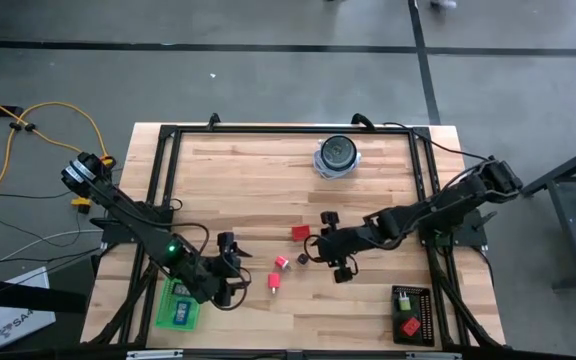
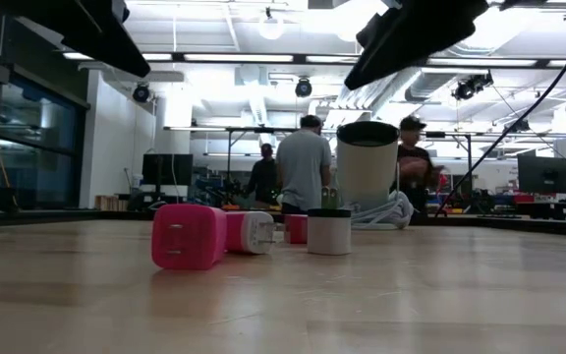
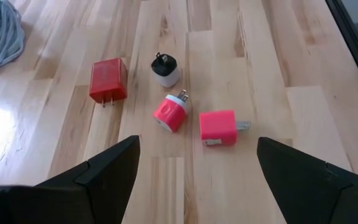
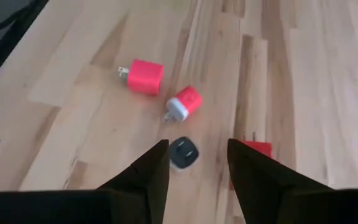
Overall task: Pick & Place Office items
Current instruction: Put the white charger adapter into the black bin
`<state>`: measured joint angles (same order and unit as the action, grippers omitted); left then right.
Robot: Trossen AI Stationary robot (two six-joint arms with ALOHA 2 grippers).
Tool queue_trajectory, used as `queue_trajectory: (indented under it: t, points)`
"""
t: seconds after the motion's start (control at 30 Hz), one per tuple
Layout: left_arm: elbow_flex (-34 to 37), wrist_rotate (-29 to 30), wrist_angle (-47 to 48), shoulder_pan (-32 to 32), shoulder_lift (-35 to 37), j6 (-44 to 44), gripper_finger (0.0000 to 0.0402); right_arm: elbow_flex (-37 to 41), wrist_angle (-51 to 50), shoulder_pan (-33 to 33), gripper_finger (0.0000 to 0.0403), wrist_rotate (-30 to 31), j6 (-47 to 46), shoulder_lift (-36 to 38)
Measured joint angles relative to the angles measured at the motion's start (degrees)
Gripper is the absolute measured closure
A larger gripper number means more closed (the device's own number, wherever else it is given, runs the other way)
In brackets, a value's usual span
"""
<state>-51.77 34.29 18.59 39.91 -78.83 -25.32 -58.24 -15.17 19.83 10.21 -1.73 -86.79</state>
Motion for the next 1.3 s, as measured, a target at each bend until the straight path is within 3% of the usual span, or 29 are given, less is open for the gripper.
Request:
queue_trajectory:
  t: [0.4, 0.73, 0.9, 1.1, 1.3]
  points:
    - [0.0, 0.1, -1.0, -0.1, 0.0, 0.0, 0.0085, 0.0, 5.5, -2.9, 0.0254, -7.0, 11.1, -1.0]
    - [0.0, 0.1, -2.7, -0.2, 0.0, 0.0, 0.0085, 0.0, 4.7, -5.3, 0.0254, -9.4, 12.9, -1.0]
    - [0.0, 0.1, -2.8, -0.1, 0.0, 0.0, 0.0085, 0.0, 5.1, -6.5, 0.0254, -14.9, 15.4, -5.2]
    - [0.0, 0.1, -3.0, -0.1, 0.0, 0.0, 0.0085, 0.0, 6.8, -6.3, 0.0254, -17.7, 22.2, -12.1]
    - [0.0, 0.1, -4.1, -0.1, 0.0, 0.0, 0.0085, 0.0, 6.5, -6.8, 0.0254, -19.1, 24.3, -13.5]
